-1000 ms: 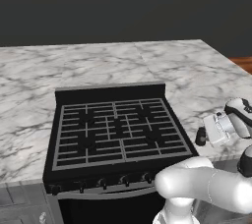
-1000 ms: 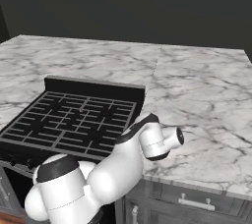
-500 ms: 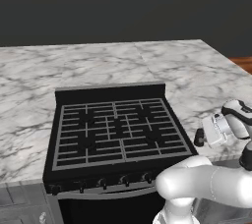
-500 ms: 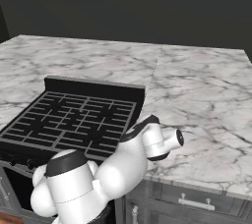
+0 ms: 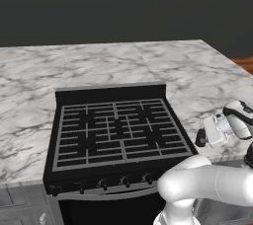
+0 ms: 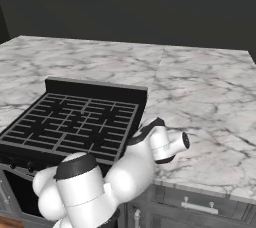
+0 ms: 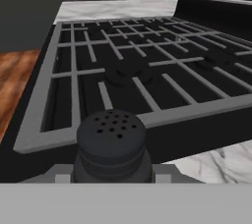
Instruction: Take 2 condiments from the cabinet and move them on the counter near the stove.Make sure the condiments are lined up with each other, next to each other.
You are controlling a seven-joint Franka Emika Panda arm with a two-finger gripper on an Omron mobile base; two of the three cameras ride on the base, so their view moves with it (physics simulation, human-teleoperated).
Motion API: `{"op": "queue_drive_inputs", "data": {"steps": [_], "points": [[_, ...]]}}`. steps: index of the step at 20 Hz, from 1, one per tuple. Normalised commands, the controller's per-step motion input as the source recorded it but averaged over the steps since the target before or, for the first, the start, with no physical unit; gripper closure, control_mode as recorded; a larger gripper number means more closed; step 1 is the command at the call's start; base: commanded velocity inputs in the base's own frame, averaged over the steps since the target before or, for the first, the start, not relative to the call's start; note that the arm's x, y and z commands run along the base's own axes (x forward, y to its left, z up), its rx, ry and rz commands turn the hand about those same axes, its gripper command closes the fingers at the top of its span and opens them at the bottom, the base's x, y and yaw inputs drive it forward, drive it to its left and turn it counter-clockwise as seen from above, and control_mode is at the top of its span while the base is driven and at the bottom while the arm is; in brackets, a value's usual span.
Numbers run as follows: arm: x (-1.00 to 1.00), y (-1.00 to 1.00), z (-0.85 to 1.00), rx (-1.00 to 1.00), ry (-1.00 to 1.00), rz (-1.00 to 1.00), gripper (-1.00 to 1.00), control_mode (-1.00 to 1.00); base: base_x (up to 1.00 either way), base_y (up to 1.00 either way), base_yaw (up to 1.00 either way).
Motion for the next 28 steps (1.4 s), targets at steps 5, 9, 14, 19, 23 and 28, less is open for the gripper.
{"op": "queue_drive_inputs", "data": {"steps": [5,9,14,19,23,28], "points": [[0.18,-0.02,-0.17,0.00,0.00,0.00,1.00,-1.00,0.00,0.00,0.00],[0.21,0.00,-0.21,0.00,0.00,0.00,1.00,-1.00,0.00,0.00,0.00],[0.02,0.00,-0.11,0.00,0.00,0.00,-1.00,-1.00,0.00,0.00,0.00],[0.00,0.00,-0.16,0.00,0.00,0.00,-1.00,-1.00,0.00,0.00,0.00],[0.00,0.00,-0.03,0.00,0.00,0.00,-1.00,-1.00,0.00,0.00,0.00],[0.00,0.00,-0.01,0.00,0.00,0.00,-1.00,-1.00,0.00,0.00,0.00]]}}
